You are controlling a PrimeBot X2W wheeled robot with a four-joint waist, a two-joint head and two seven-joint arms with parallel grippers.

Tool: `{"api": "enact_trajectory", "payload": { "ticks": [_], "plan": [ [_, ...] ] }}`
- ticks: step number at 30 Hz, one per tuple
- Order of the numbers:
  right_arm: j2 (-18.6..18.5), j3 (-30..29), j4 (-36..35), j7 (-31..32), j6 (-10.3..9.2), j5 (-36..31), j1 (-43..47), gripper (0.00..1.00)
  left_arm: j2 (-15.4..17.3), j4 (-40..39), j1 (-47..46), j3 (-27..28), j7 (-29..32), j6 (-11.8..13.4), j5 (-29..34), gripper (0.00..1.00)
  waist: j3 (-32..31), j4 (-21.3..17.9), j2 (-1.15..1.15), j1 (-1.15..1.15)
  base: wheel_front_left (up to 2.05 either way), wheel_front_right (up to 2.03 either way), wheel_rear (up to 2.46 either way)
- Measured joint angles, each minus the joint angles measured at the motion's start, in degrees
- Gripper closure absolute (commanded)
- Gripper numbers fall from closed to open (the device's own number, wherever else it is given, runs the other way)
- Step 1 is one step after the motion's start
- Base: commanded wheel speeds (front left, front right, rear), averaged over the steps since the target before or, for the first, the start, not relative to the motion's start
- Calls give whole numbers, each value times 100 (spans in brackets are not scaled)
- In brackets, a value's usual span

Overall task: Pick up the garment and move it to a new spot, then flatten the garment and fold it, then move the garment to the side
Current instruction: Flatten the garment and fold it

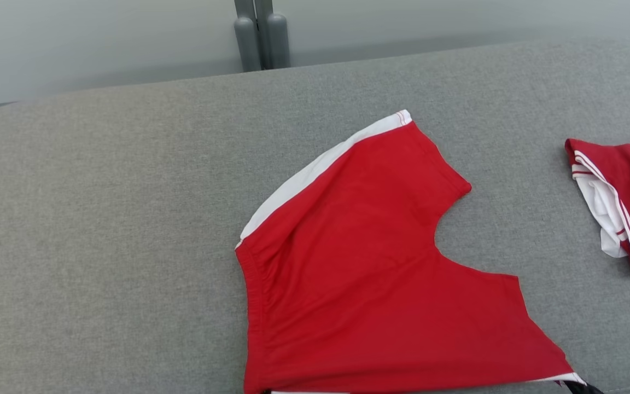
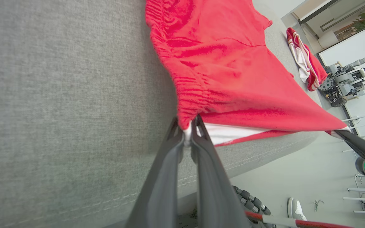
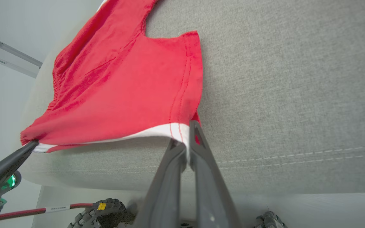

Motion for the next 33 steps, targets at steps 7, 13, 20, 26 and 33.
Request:
{"api": "enact_trajectory", "payload": {
  "ticks": [7, 13, 20, 26, 33],
  "plan": [
    [164, -179, 140, 513, -1, 20, -1418, 100, -37, -286, -920, 198, 378, 63, 85, 100, -56, 199, 0, 0, 0, 0, 0],
    [315, -19, 782, 1298, -5, -234, -3483, 100, -625, 62, -2362, 342, 867, -54, 32, 100, 387, 304, 0, 0, 0, 0, 0],
    [480, 236, 1737, 1971, -7, -501, -5361, 100, -1010, 812, -3206, 447, 839, 135, 266, 100, 1149, 599, 0, 0, 0, 0, 0],
    [500, 469, 2396, 2274, -7, -659, -6330, 100, -1328, 1356, -3637, 361, 856, 7, 303, 100, 1658, 970, 0, 1, 0, 0, 0],
    [448, 861, 2788, 2652, -7, -747, -7003, 100, -1436, 1544, -3760, 386, 810, -136, 260, 100, 2027, 1356, 0, 1, 0, 0, 0]
  ]
}}
